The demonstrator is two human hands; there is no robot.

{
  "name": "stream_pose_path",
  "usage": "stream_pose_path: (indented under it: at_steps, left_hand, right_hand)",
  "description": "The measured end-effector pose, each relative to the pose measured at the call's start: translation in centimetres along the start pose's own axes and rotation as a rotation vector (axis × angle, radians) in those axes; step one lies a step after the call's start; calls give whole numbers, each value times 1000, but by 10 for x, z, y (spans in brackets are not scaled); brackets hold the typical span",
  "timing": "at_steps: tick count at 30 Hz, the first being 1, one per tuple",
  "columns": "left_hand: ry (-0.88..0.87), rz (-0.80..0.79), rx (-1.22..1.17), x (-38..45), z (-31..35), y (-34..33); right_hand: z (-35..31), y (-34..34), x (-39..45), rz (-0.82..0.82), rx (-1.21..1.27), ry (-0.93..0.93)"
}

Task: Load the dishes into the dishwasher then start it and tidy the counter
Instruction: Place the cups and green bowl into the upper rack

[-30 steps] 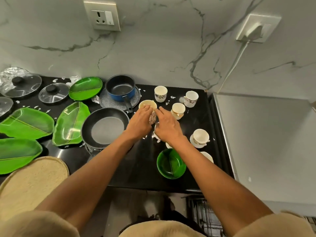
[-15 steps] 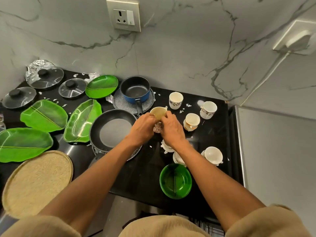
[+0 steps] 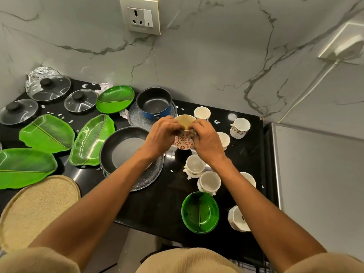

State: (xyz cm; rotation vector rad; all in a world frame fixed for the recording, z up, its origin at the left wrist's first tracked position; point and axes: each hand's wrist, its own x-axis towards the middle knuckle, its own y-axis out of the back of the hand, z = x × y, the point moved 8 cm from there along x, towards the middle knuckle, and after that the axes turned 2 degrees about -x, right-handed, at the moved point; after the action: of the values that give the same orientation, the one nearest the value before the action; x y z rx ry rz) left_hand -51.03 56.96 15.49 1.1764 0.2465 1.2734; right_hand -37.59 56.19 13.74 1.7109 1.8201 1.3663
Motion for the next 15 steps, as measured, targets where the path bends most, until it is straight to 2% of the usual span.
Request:
stream_pose_path:
  at_steps: [3,6,10,15]
  left_hand:
    - [73,44,-123,2,-1,5]
    - [180,81,-281,3,4,10]
    - [326,19,-496,7,20,12]
    - [492,-85,-727,3,42,8]
  right_hand:
    - [-3,16,-17,110,19,-37]
    - [-5,21,-41,147,16,-56]
    - [-15,30,-79,176,-30,-20]
    - [-23,47,-120,219,-202,12]
